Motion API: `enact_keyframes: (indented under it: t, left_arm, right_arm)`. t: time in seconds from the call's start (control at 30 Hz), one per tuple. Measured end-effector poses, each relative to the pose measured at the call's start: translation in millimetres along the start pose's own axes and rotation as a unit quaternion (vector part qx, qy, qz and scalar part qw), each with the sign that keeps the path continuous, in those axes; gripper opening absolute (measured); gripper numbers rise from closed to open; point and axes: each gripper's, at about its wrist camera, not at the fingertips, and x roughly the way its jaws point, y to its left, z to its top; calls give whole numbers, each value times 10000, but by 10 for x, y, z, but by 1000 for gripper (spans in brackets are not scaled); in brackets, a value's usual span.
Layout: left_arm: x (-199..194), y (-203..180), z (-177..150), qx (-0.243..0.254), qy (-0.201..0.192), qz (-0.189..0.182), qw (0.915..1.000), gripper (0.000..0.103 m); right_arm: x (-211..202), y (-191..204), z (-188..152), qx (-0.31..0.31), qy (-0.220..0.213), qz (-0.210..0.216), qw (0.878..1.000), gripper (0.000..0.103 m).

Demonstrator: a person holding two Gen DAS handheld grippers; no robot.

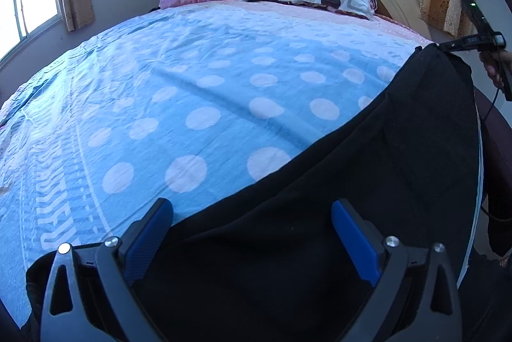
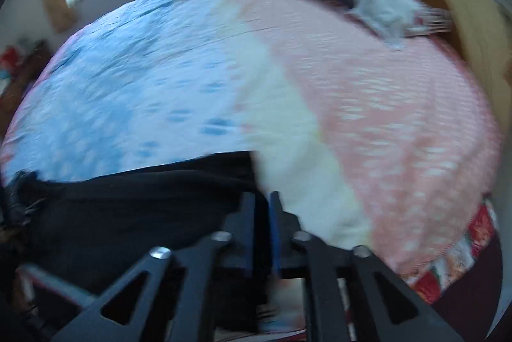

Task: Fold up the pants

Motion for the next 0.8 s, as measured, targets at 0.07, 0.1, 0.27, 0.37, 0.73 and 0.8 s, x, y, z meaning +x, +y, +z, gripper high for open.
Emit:
enact_keyframes:
  t: [0.07, 0.1, 0.27, 0.37, 0.73, 0.8]
  left_arm:
    - [0, 2, -5, -13, -5, 9, 10000, 102]
    - [3, 1, -2, -14, -4, 16, 10000, 102]
    - [9, -7, 10, -18, -7, 63, 10000, 102]
    - [-34, 4, 26, -65, -79, 230, 9997, 101]
    - [-115, -17, 129, 647, 23, 186, 9977, 91]
    - [-77, 0, 167, 736, 153, -56, 9972, 91]
  right_arm:
    - [-153, -87, -37, 234, -227, 120, 9994, 33]
    - [-246, -86, -57, 281, -431, 67, 9987, 33]
    - [-461, 285, -101, -53, -602, 529, 9968, 35]
    - [-267, 507, -24, -404, -338, -103, 9986, 35]
    - [168, 389, -13, -425, 336, -147, 9984, 34]
    - [184, 384, -47, -418, 299, -136, 9986, 34]
